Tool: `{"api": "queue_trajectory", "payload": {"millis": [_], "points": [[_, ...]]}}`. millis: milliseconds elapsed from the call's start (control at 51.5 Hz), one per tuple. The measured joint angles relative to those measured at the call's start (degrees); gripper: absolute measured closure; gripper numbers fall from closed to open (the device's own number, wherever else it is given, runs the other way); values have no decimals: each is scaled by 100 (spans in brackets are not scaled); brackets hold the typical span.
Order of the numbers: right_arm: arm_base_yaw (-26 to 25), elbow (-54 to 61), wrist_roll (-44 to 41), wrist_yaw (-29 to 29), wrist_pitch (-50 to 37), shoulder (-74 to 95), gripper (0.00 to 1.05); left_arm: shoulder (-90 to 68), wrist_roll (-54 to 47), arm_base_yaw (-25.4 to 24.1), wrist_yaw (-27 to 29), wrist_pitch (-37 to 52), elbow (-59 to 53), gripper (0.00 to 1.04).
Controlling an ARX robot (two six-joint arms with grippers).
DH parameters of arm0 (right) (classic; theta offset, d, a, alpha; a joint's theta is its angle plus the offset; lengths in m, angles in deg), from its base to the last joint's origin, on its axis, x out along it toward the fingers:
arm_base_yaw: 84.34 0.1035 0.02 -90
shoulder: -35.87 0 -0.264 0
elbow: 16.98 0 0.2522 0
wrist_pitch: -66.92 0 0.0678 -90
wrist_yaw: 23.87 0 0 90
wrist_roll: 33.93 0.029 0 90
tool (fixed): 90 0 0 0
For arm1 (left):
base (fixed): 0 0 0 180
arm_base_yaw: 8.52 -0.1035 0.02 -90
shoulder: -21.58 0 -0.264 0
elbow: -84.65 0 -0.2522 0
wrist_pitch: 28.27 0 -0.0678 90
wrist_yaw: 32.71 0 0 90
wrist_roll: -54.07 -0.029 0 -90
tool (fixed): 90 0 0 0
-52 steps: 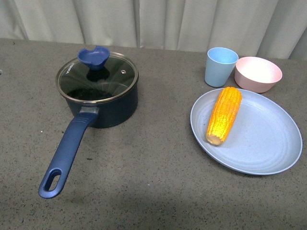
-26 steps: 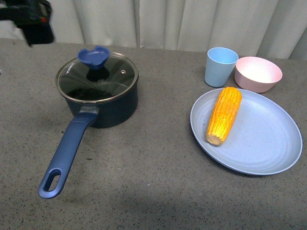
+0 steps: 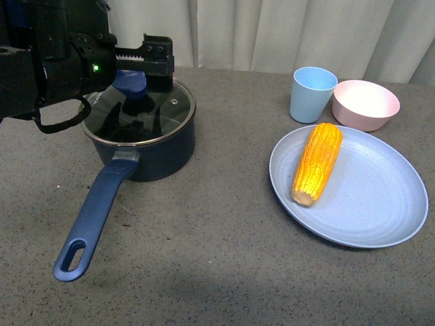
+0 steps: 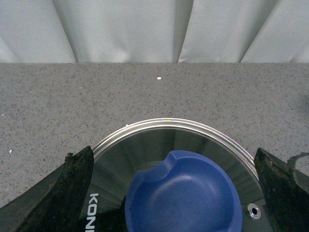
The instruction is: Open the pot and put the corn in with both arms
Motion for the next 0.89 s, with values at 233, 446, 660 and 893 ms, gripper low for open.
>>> {"api": "queue_trajectory", "payload": {"millis": [233,446,660,893], "points": [[0,0,0,0,2,-2,9,-286,-9,4,-2,-72,190,7],[0,0,0,0,0,-2,9,-350,-35,2,-22,-79,223,14],[0,0,0,0,0,-2,9,-385,-50,24,-111,170,164,42],[0,0,-2,0,0,-2,9,-221,-20,-7,-111,247,44,42]]}}
